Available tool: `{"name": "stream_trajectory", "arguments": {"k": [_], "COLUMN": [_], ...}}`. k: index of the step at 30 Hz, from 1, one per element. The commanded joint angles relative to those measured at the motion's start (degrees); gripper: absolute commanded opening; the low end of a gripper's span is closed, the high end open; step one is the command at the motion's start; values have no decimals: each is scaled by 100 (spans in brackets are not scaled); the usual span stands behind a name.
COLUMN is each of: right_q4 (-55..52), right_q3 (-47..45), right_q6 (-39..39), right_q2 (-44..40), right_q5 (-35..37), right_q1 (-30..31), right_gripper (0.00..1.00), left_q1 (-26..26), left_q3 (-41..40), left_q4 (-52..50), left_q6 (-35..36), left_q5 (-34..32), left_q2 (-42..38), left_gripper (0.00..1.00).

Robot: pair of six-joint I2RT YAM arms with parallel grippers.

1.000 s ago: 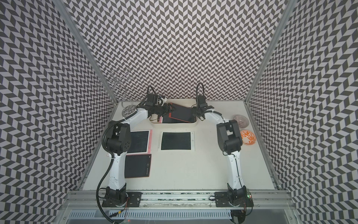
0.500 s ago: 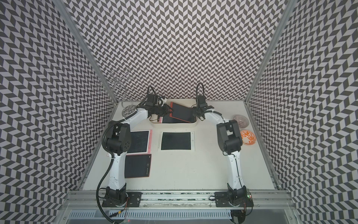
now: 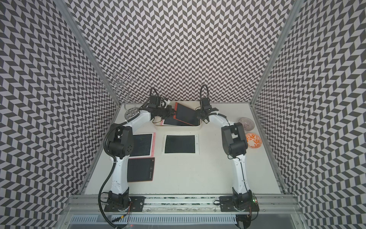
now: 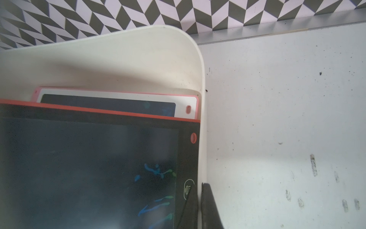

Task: Take out the writing tablet from the storage box
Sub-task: Pick up the writing tablet from the storage box, then place the writing tablet at the center of the board.

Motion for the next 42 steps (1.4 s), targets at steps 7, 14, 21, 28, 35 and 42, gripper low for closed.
{"name": "stream_trajectory", "arguments": {"k": [7,14,21,28,35,42], "right_q4": [-316,-380,-450,-659,-543,-382], "right_q3": [103,131,133,18,-494,-1239], "right_q6": [73,83,159,330,314,244], "right_q2": [-197,-283,-583,-1112,-1878,-2633], "right_q5": [-48,-68,101,403,111,-145], "right_q1": [92,90,92,87,95,101], "right_gripper": [0,10,51,99,100,100], "left_q1": [10,86,257,334,346,348], "left_q3": [-31,-240,-726,-1363,-2570,-4055], "left_q4": [165,192,270,372,814,1472], "left_q6": [-117,-119,-154,-256,-543,-1010], "left_q5": [51,81,82,107,238,422], "left_q2": [-727,-1093,-1623,-2322,-3265,-4505], "left_gripper": [0,0,0,0,0,0]}}
